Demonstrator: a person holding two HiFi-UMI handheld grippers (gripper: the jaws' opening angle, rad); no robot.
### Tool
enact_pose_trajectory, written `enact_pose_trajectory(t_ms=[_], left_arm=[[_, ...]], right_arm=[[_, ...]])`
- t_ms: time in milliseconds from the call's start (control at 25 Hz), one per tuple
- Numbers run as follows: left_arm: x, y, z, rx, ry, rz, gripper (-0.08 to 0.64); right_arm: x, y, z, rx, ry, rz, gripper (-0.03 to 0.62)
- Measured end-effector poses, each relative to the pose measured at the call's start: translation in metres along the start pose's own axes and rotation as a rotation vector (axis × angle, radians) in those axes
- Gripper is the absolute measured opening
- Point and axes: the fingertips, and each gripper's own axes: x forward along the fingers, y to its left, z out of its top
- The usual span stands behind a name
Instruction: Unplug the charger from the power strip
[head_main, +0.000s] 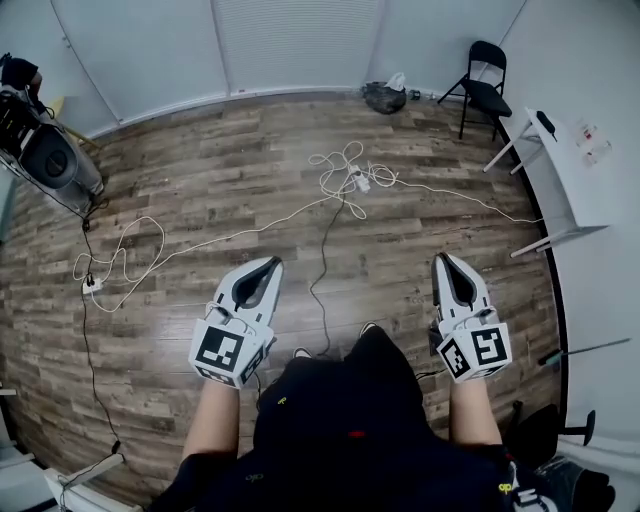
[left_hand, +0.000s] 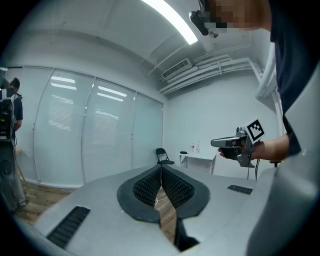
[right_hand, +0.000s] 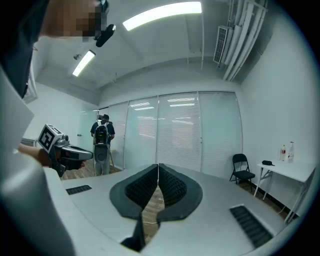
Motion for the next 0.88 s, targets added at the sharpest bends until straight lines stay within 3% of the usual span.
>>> enact_pose_trajectory(t_ms=[440,680,880], left_arm=[[0.036,0.016,0.0,0.008,0.01,-0.022,0.023],[0.098,0.039,-0.002,0.001,0.047,-0.003,0.023],[0.172,0.055,0.019,0.008,0.041,0.0,0.023]], right_arm=[[0.047,-0.02,-0.001,-0.032,-0.003,0.021,0.023],[0.107,-0.072,-0.008,0.015,-0.006,0.028,0.023],[0.153,-0.132,-0.007,0.048,-0.023,0.026,0.023]])
